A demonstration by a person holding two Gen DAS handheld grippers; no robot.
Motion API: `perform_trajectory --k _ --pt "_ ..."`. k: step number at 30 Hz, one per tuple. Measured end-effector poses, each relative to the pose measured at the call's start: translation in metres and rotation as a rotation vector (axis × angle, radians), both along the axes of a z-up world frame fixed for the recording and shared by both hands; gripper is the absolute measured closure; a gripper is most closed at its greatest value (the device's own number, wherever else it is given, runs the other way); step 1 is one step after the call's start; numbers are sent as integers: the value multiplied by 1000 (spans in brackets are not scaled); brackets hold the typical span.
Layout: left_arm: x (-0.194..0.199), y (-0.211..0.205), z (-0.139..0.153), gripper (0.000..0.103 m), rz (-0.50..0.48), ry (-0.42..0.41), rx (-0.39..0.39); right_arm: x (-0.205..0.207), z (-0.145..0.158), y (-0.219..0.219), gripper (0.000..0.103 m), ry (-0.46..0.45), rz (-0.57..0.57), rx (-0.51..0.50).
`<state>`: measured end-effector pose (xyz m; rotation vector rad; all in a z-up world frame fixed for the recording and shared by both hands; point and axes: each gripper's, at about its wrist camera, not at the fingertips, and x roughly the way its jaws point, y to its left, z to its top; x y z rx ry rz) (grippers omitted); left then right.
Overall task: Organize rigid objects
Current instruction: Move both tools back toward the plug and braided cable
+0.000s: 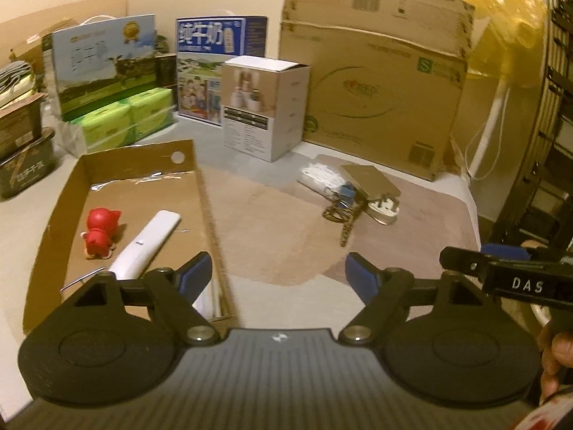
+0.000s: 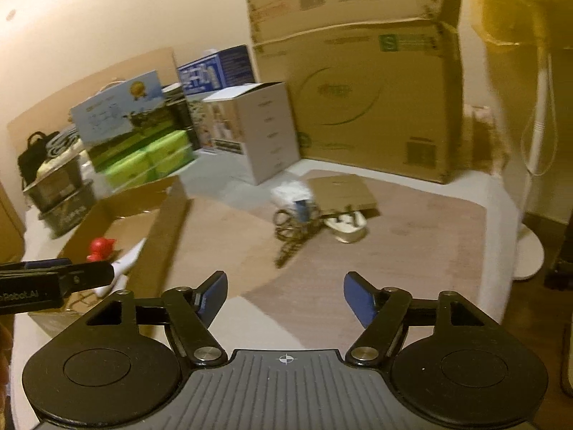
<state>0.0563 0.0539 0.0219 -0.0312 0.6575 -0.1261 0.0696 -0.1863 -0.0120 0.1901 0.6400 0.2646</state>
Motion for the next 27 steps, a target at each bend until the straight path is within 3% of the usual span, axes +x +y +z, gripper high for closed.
perform_trajectory --k 27 --pt "50 -55 -20 16 -110 48 28 26 -25 -50 28 60 -65 -12"
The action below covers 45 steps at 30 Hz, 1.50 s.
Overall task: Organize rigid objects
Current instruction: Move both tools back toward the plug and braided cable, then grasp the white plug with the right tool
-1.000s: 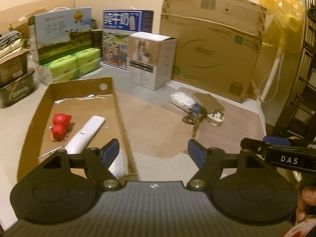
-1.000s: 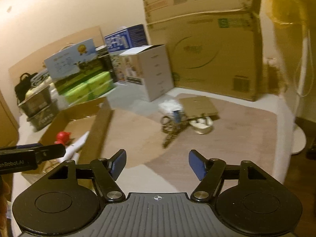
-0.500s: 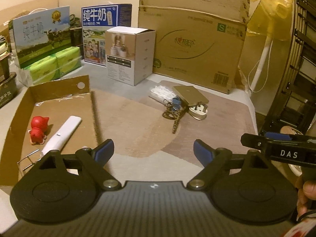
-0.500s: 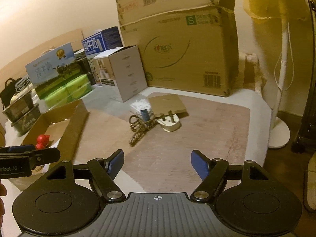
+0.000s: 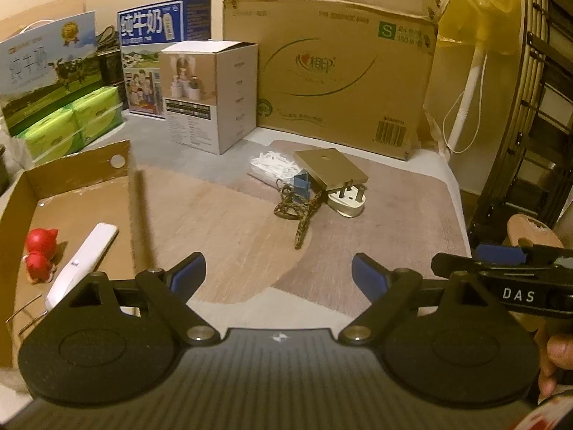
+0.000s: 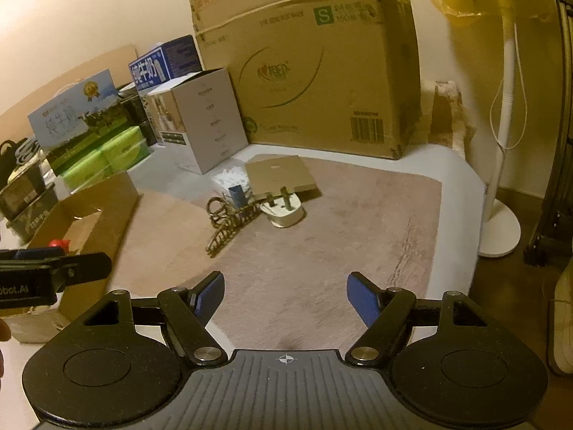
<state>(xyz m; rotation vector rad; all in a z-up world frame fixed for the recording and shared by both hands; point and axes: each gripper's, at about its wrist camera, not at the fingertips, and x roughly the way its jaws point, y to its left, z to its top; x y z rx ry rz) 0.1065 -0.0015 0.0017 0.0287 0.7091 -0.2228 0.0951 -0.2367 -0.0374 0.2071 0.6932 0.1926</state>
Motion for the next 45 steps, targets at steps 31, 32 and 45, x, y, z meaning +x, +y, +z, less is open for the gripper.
perform_trajectory --k 31,32,45 --pt "159 -42 -62 27 -214 104 156 164 -73 14 31 -7 345 -195" --pt "161 -42 -64 27 -218 108 156 168 -75 16 33 -6 358 -195" --pt "176 -47 -76 33 -229 147 144 178 -78 20 56 2 368 -161"
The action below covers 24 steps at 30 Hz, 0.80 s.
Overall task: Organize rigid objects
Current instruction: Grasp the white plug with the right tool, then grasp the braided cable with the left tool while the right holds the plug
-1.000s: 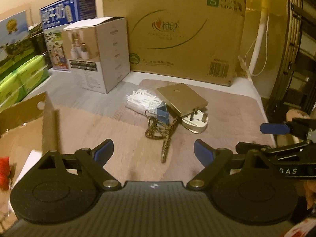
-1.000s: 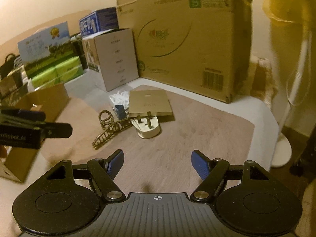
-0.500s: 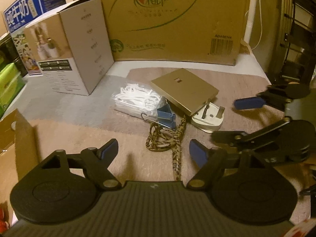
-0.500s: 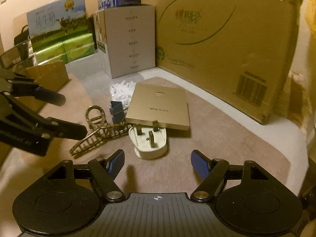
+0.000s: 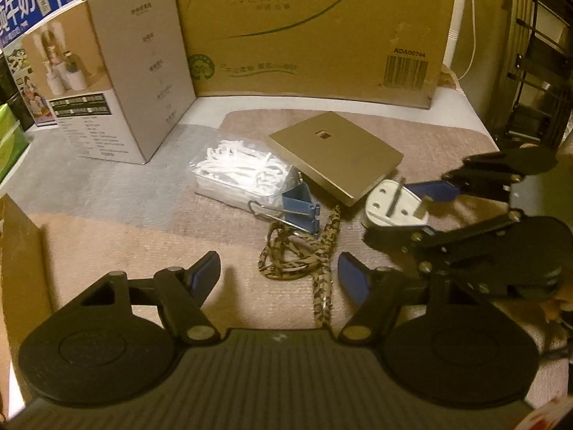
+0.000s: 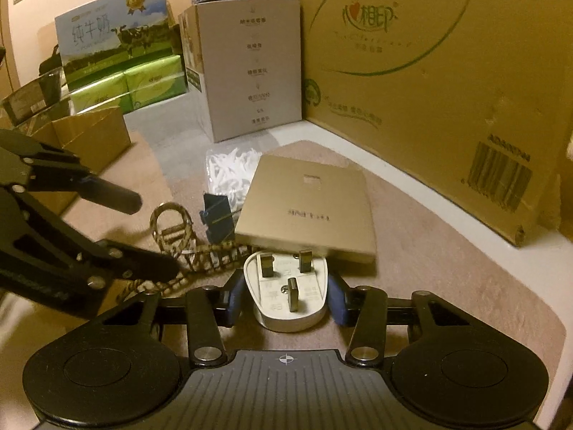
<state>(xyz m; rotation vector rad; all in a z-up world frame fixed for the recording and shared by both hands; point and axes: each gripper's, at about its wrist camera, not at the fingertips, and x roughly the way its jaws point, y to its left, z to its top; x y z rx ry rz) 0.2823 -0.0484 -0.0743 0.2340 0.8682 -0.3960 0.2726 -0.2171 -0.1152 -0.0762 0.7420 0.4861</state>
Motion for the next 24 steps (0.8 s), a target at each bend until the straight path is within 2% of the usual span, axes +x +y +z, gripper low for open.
perform_trajectory --k 3,10,13,16,24 --pt "4 -7 -3 37 -10 6 6 -9 3 -6 56 21 -37 17" --pt "13 -16 -9 64 -16 21 23 -27 7 -22 56 43 -108 60" --pt "9 -17 -9 66 -11 22 25 -31 8 -27 56 59 -133 78" --pt "1 -14 -5 68 21 39 -9 -38 12 -31 56 67 -151 96" --pt "-49 0 9 68 82 50 -85 -71 26 -26 56 71 -165 112"
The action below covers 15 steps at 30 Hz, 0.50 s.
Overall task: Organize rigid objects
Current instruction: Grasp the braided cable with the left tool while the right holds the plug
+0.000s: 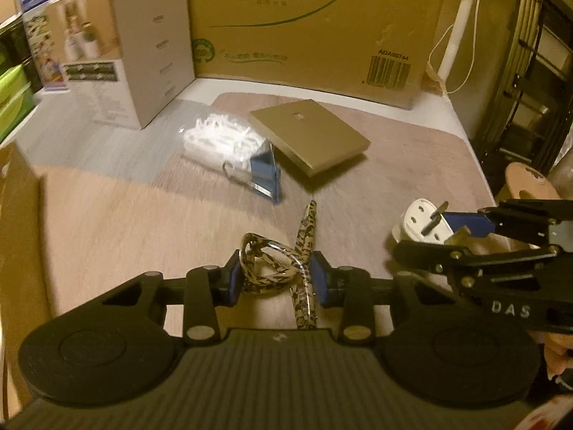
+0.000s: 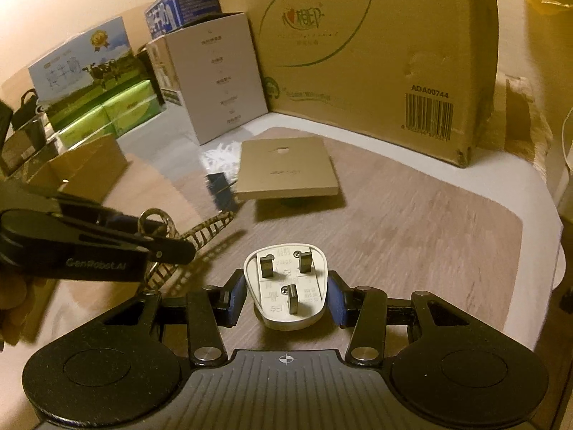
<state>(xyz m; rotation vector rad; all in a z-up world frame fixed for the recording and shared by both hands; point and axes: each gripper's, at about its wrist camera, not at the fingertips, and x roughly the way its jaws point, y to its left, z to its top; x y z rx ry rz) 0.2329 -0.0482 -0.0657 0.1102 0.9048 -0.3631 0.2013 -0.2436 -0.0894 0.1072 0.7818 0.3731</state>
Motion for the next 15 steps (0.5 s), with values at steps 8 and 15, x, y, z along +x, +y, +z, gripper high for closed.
perform_trajectory --k 8,15 --pt "-57 17 23 68 61 -24 -51 -39 19 10 56 -2 -18 16" --pt "-103 41 50 68 113 -67 -88 -78 42 27 56 -11 -25 32"
